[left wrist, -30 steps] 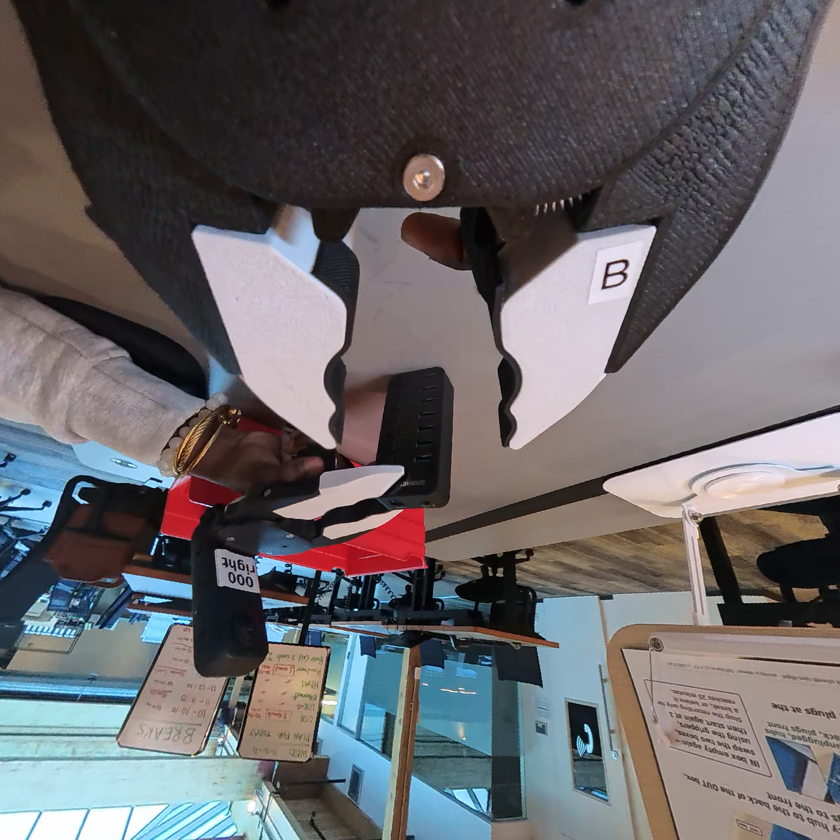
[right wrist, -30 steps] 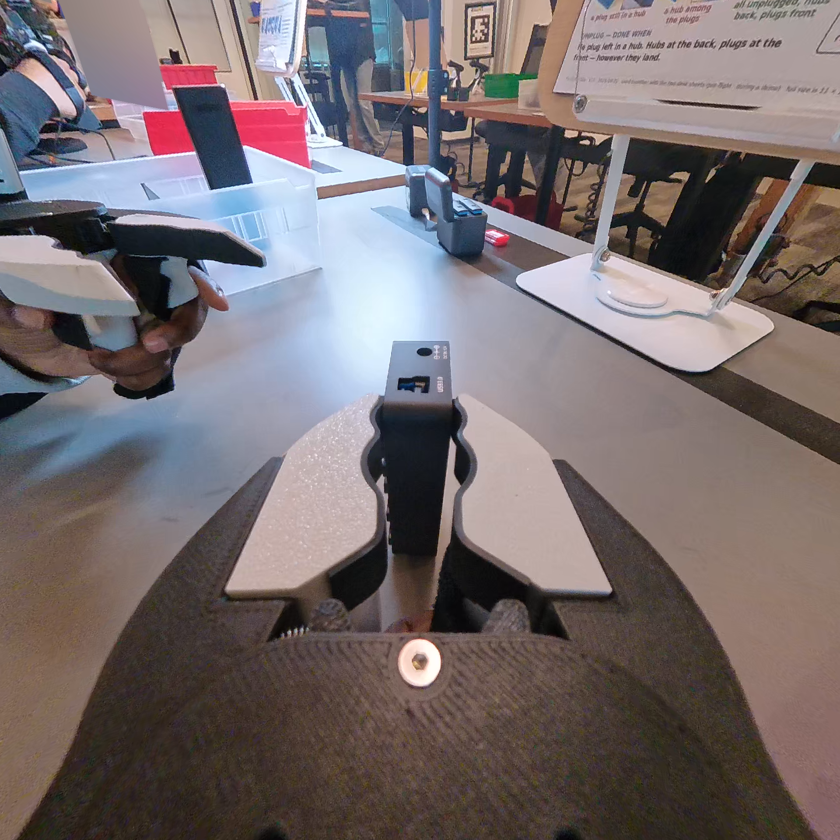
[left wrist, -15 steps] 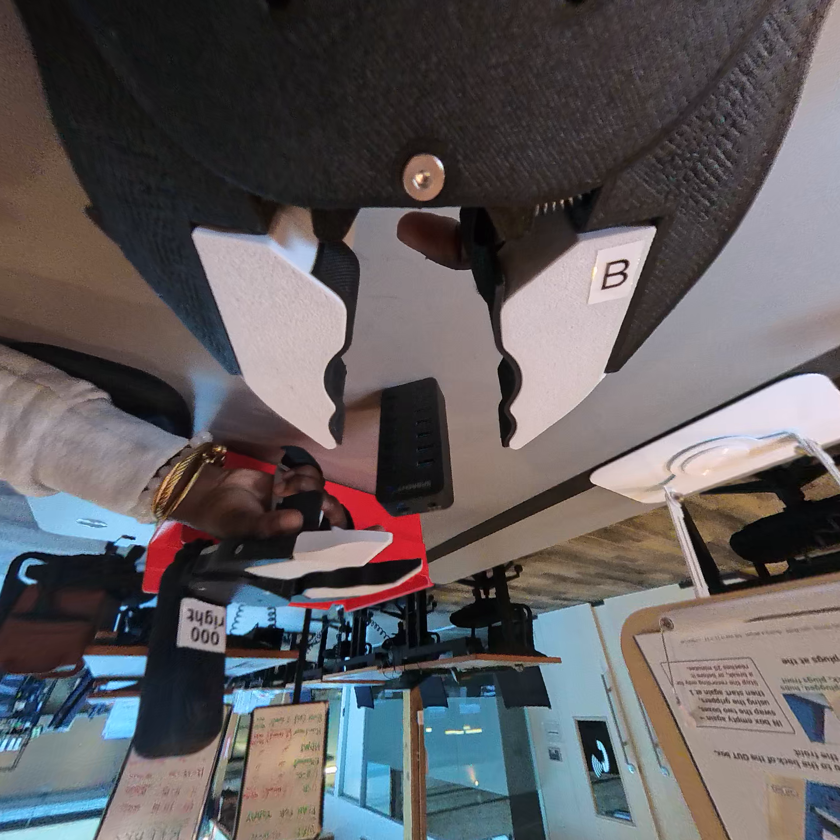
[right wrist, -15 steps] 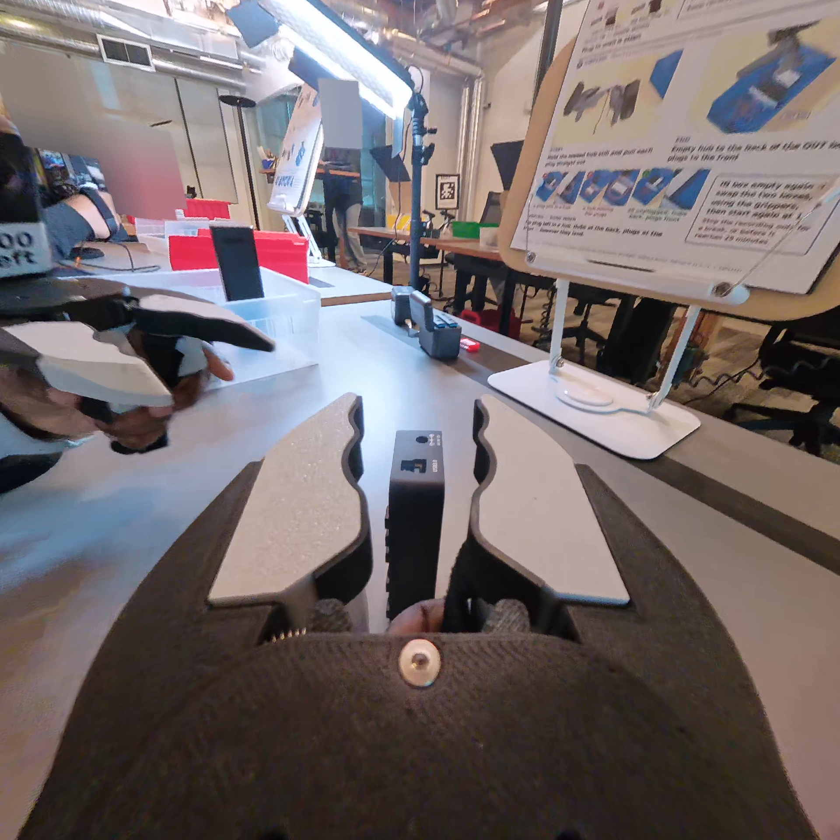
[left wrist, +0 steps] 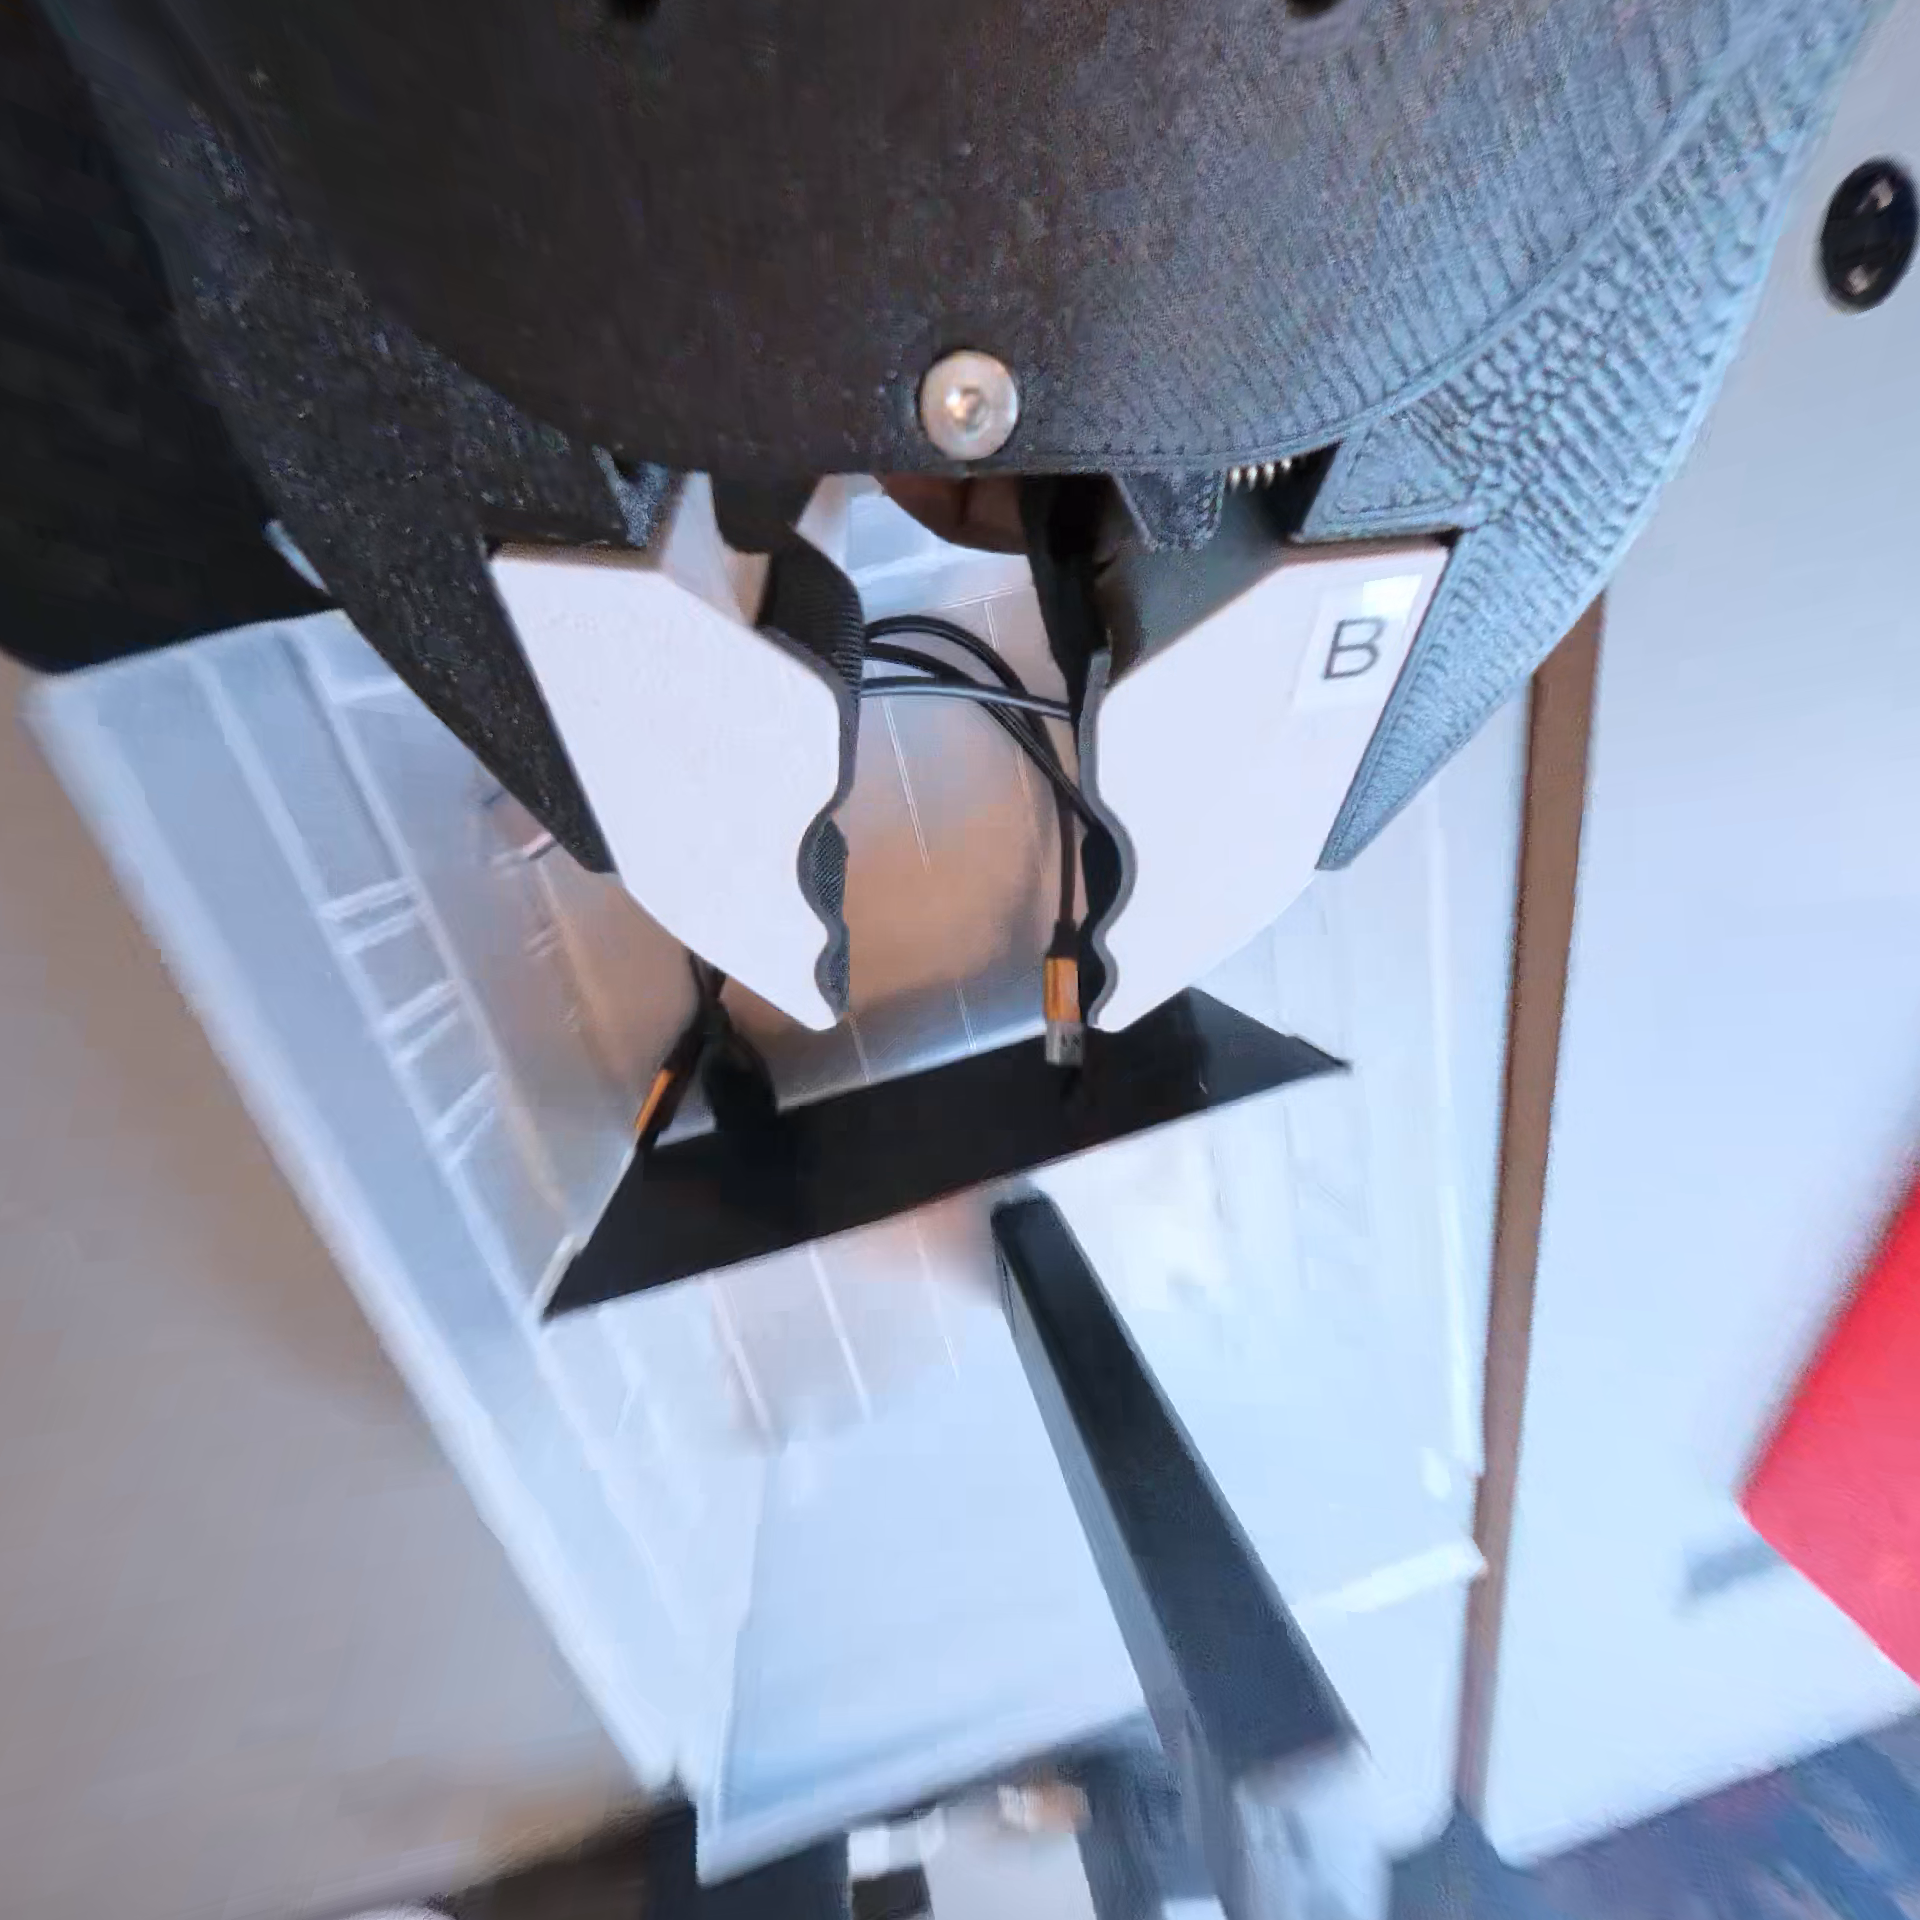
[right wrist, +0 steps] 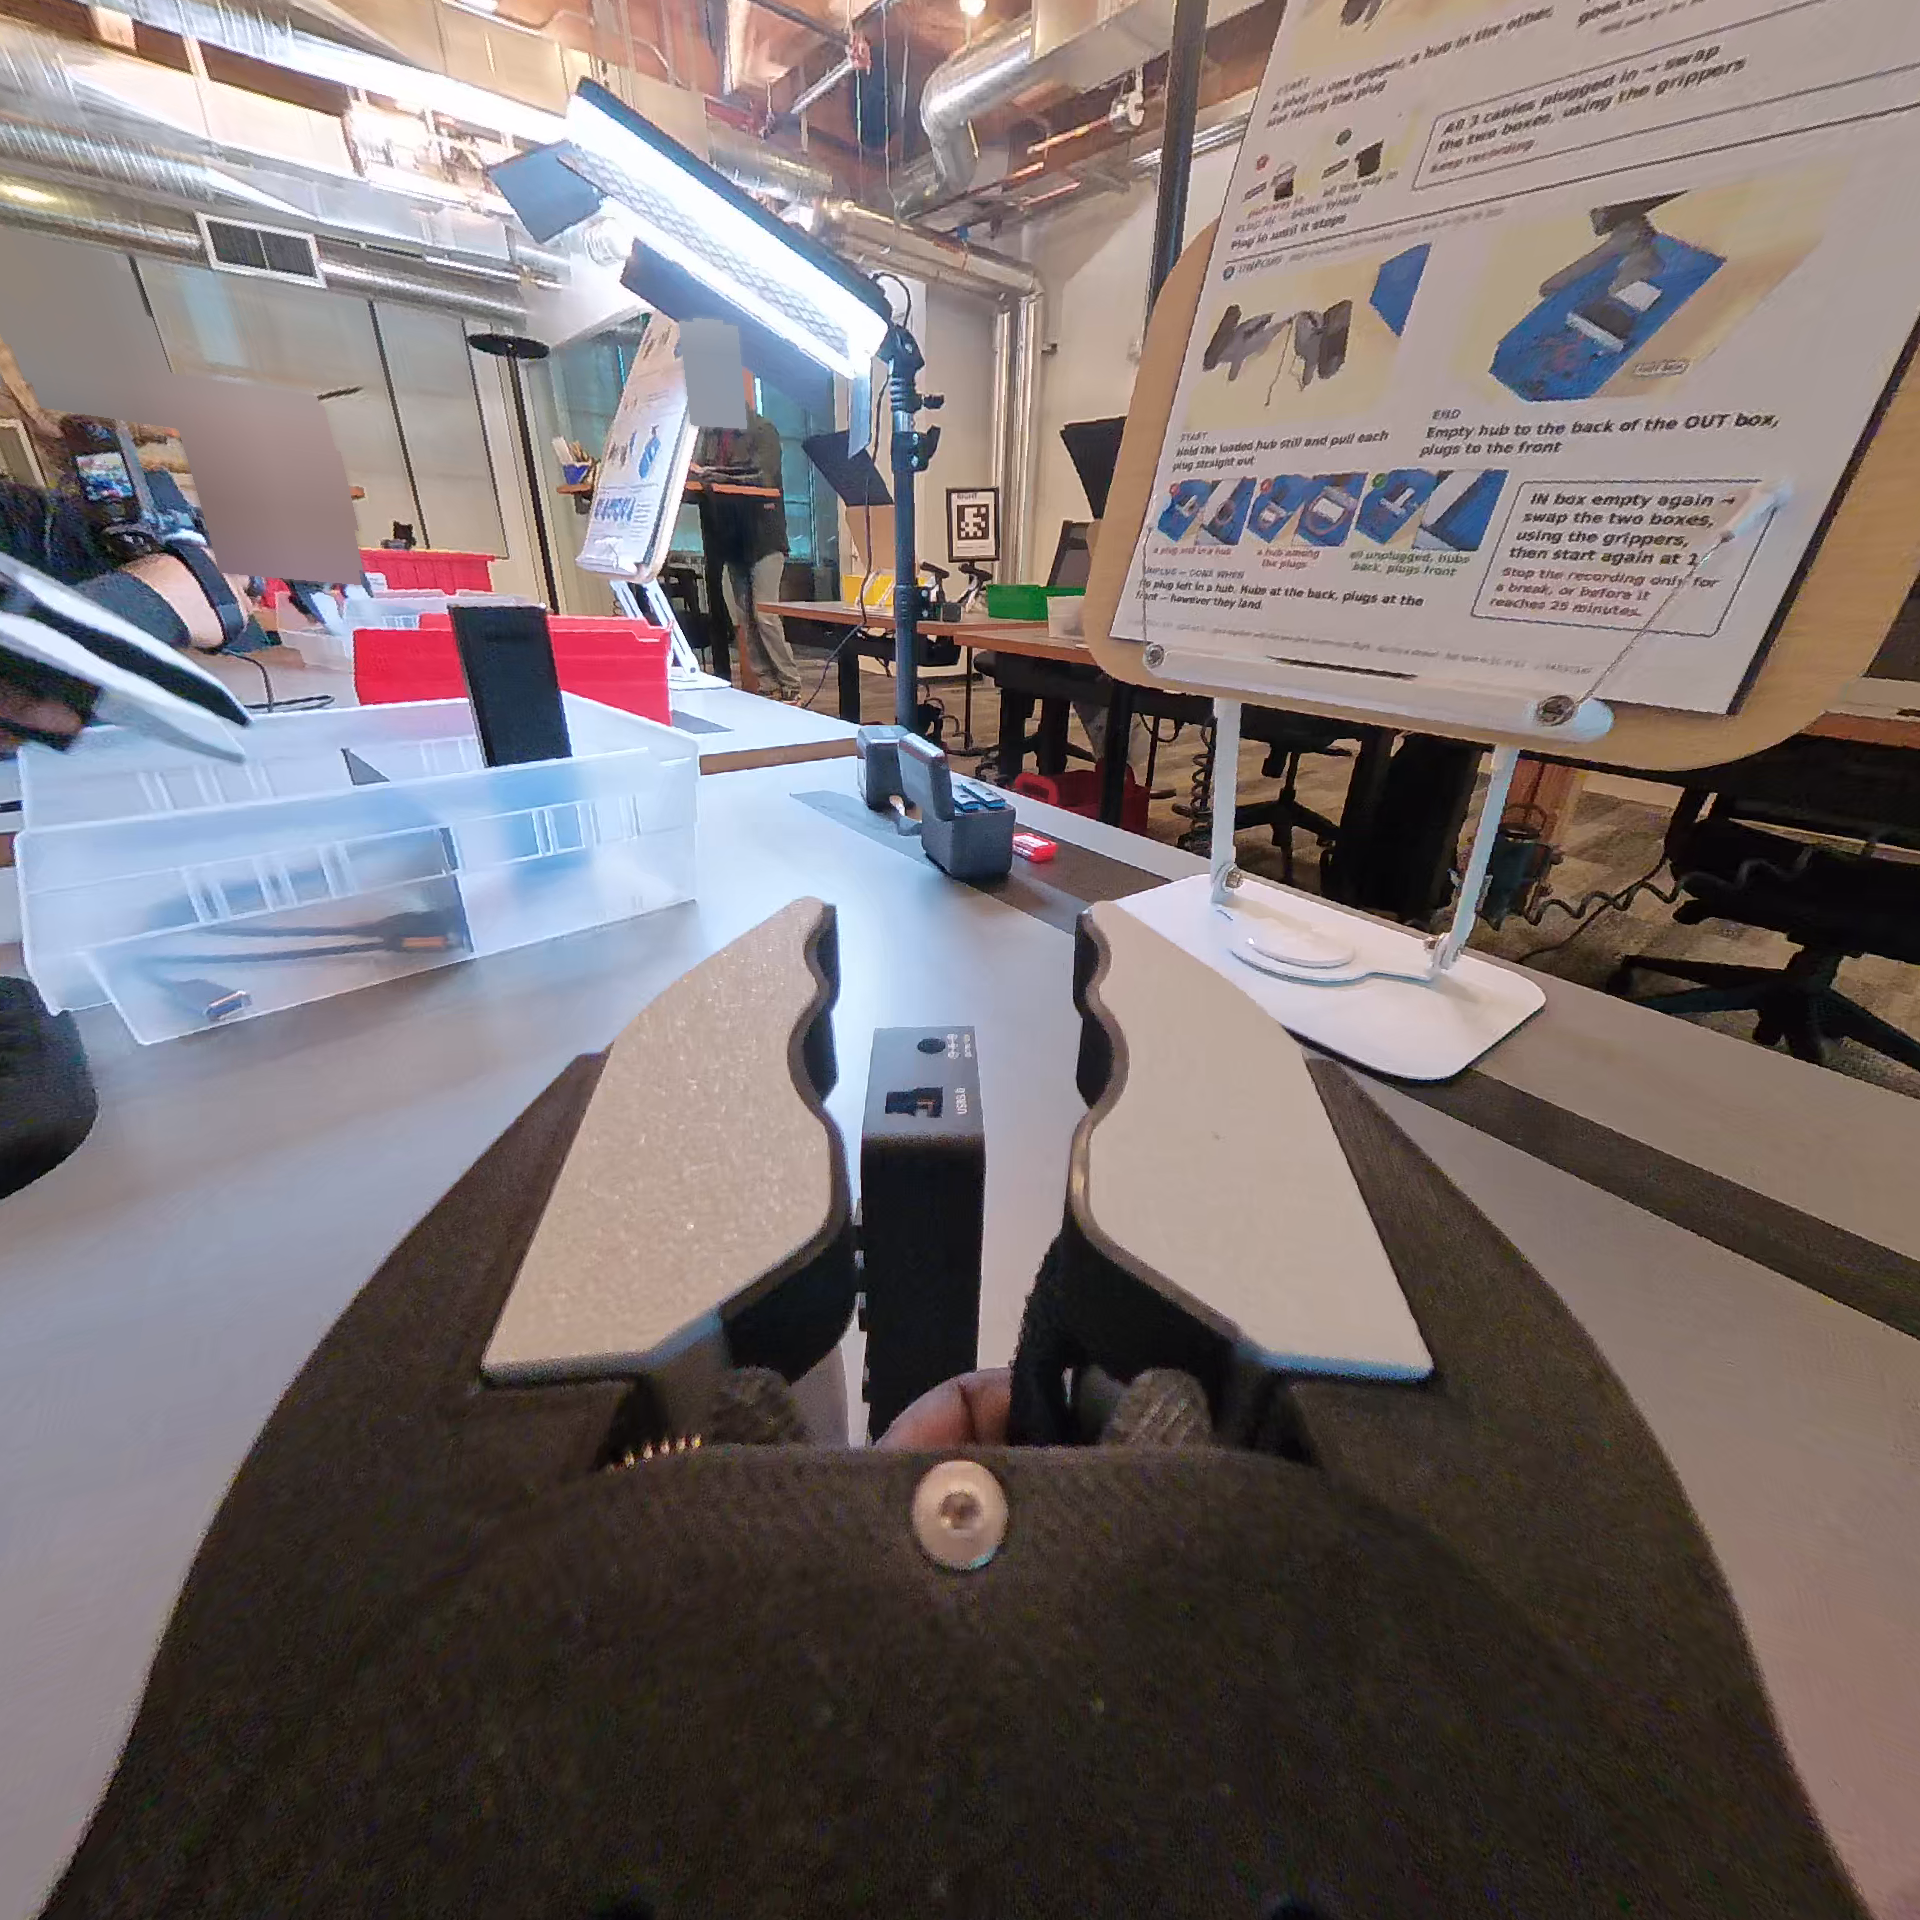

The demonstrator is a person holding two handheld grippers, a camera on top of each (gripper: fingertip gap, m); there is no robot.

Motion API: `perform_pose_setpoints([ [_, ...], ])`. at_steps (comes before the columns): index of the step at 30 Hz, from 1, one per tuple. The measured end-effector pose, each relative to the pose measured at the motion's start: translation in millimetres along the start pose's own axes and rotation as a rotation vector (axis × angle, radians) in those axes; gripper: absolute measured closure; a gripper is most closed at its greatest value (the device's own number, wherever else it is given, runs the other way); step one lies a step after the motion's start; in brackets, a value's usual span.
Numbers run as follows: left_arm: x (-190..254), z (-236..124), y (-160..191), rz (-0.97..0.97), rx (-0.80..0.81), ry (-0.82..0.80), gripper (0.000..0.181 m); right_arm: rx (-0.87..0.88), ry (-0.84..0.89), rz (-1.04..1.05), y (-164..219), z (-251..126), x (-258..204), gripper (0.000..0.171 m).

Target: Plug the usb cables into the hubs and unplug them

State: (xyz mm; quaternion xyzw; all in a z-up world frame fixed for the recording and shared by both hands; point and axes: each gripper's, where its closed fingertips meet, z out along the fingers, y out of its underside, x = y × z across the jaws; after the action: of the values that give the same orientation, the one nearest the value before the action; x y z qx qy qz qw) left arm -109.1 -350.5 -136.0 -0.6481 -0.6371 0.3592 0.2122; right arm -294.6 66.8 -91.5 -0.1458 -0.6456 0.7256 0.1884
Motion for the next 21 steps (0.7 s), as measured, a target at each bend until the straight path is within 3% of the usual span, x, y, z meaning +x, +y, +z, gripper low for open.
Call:
perform_pose_setpoints([
  [6, -28.1, 60.5, 52.6, 0.044, -0.244, -0.188, 0.137, 0.005, 0.012, 0.008, 0.1, -1.3, 3.4, 0.129],
  [9, -35.1, 61.7, 44.7, 0.084, -0.222, -0.255, 0.145, 0.000, 0.005, 0.005, 0.5, -0.6, 2.1, 0.129],
  [14, -35.9, 71.3, 56.0, 0.152, -0.341, -0.257, 0.148, -0.020, 0.010, -0.030, 2.6, 0.6, 0.1, 0.130],
  [18, -37.7, 79.9, 64.2, 0.170, -0.402, -0.230, 0.169, -0.029, 0.020, -0.040, 3.7, 0.4, 1.5, 0.131],
  [21, -38.1, 57.9, 44.4, 0.105, -0.272, -0.240, 0.173, -0.034, 0.036, -0.052, 4.5, -0.5, 4.2, 0.132],
])
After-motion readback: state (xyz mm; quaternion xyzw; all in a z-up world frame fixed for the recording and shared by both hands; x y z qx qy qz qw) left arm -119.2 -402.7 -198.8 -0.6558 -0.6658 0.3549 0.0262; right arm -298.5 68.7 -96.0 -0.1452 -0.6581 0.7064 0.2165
